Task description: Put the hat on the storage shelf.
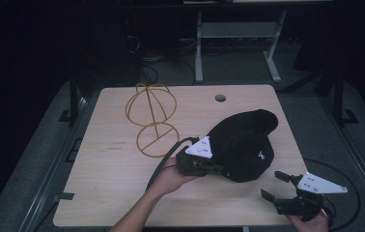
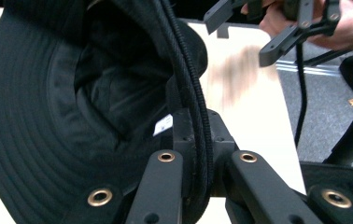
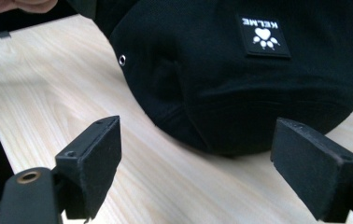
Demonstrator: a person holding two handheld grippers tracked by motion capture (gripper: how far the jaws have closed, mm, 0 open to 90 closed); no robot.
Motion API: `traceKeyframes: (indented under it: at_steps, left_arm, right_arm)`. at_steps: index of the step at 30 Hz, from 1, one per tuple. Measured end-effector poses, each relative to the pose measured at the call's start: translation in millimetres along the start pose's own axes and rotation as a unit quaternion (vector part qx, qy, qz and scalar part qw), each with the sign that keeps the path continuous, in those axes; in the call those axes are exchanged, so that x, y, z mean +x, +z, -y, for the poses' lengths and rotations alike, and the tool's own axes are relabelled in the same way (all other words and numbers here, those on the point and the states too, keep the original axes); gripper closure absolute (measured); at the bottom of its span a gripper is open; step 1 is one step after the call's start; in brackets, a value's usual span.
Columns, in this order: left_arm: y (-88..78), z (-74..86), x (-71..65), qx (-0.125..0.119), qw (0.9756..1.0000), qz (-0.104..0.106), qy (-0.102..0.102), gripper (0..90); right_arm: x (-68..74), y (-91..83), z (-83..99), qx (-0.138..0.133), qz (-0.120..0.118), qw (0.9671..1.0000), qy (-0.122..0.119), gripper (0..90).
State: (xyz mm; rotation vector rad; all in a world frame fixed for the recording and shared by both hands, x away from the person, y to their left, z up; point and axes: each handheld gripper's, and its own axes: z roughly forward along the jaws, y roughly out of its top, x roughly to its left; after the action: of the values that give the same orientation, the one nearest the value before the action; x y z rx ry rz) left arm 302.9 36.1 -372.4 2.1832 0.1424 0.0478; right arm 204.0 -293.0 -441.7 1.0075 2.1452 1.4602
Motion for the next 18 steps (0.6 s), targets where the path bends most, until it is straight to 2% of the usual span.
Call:
traceKeyframes:
  at_steps: [7, 8, 14, 18]
  left_arm:
    - [-5.1, -13.3, -0.5, -0.021, 0.9997, 0.014, -0.007, 86.0]
    - [-7.2, -15.9, 0.6, -0.031, 0.9992, 0.021, -0.014, 86.0]
    - [-9.7, -19.6, 1.7, -0.042, 0.9986, 0.026, -0.02, 86.0]
    - [-8.7, -21.1, 1.9, -0.047, 0.9983, 0.03, -0.019, 86.1]
  right_arm:
    - [-1.4, 0.9, -7.0, -0.011, 0.007, 0.9999, -0.001, 15.6]
    - [-1.4, 1.8, -8.9, -0.015, 0.009, 0.9998, -0.001, 15.6]
    - [-0.5, 6.4, -15.1, -0.027, 0.021, 0.9994, -0.001, 15.3]
    - [-0.5, 12.9, -19.4, -0.026, 0.033, 0.9991, -0.01, 15.3]
